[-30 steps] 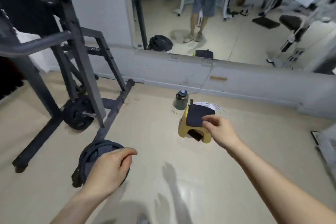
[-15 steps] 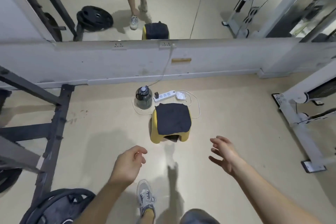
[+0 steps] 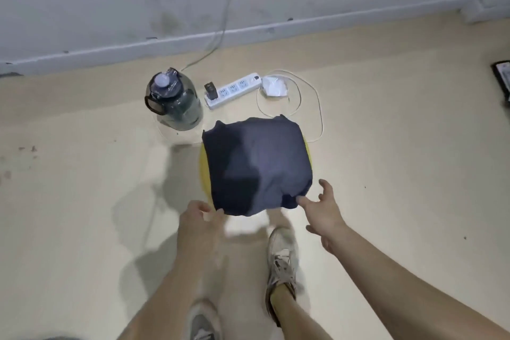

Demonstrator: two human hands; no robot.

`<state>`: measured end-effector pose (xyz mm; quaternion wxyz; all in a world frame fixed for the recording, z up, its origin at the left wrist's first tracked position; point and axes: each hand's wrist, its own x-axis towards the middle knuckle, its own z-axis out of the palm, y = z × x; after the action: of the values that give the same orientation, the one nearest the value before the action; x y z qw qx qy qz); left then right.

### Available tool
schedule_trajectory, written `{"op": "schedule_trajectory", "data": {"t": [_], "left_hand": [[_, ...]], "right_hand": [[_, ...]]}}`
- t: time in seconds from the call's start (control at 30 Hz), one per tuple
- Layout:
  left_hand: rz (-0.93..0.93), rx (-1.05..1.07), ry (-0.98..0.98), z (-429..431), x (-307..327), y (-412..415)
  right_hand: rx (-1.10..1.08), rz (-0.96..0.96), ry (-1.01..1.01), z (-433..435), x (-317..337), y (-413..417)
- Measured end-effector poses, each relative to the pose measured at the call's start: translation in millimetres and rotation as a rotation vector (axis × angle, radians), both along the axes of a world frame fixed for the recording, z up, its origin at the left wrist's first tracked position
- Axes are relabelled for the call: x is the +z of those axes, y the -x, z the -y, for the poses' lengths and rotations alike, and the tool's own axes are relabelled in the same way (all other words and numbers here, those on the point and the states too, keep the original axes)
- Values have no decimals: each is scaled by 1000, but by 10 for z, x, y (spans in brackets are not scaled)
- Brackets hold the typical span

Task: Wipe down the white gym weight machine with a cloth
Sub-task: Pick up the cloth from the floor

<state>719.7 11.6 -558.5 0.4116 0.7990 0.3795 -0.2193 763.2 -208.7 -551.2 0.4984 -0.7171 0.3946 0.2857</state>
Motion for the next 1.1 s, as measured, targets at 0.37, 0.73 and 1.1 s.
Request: {"op": "schedule_trajectory", "data": {"t": [0.37, 0.73, 1.1], "left_hand": [[-77, 101, 137, 380, -562, -375], [98, 140, 365, 474, 2166, -542], [622, -414, 781, 1901, 5003, -50]], "right_hand": [[-16, -80, 197, 182, -690, -545], [-528, 123, -426, 743, 2312, -582], [-362, 545, -771, 1034, 5228, 485]]}}
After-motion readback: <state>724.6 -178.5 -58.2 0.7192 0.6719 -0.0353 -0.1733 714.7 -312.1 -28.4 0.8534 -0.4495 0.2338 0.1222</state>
